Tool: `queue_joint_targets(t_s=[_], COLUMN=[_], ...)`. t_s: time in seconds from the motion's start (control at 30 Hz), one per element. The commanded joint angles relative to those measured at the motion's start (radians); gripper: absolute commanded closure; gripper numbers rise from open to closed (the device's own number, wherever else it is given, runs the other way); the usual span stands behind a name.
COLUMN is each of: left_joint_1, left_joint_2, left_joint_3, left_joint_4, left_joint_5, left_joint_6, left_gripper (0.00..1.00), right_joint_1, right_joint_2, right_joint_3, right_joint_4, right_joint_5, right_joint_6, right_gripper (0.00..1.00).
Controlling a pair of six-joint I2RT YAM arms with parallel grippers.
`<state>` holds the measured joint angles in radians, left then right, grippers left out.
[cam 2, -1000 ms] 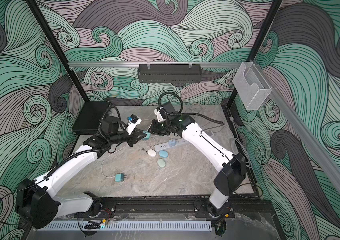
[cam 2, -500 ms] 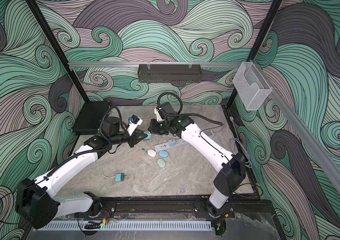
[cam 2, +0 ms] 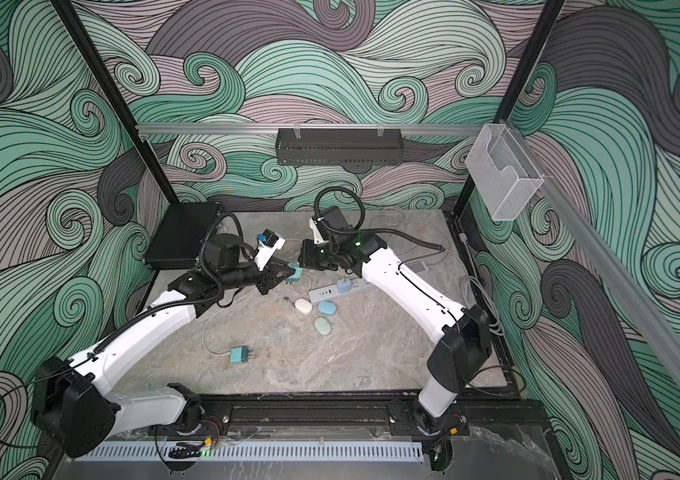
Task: Charge the bluetooth headset
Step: Pick up the plug from the center of the board.
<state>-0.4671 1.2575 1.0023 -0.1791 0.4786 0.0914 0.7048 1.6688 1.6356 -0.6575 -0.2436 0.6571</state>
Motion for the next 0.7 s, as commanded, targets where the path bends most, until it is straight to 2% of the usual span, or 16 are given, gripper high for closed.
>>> queue_joint_targets(t_s=[0.0,0.07,0.13,0.23,0.33,0.53,0.67], left_joint_1=[-0.006,-0.006,-0.006,-0.005,-0.006,-0.005,-0.006], left_joint_2=[0.014,0.013,0.009,0.001,-0.015,-0.06,-0.093], left_joint_3=[0.073,0.08,0.084,0.094,0.104,0.056,0.004], left_joint_4=[0.047,0.036,0.029,0.003,-0.054,-0.1,-0.1], left_joint_5=[0.002,-0.006,-0.02,-0.04,-0.057,-0.043,-0.051], left_joint_6=[-0.018,-0.015,-0.016,-0.039,-0.069,-0.1,-0.104], left_gripper=[0.89,0.82,0.67,0.53,0.44,0.41,0.41], right_joint_1=[0.004,-0.002,-0.013,-0.044,-0.095,-0.247,-0.337], right_joint_2=[0.001,0.001,-0.004,-0.019,-0.039,-0.084,-0.114], right_joint_3=[0.009,0.018,0.023,0.021,0.008,-0.065,-0.167], right_joint_4=[0.009,0.008,0.009,0.008,0.012,0.075,0.177], right_joint_5=[0.013,0.015,0.02,0.026,0.034,0.04,0.055], right_joint_6=[-0.017,-0.031,-0.051,-0.104,-0.175,-0.297,-0.427], right_gripper=[1.0,1.0,1.0,1.0,1.0,1.0,1.0])
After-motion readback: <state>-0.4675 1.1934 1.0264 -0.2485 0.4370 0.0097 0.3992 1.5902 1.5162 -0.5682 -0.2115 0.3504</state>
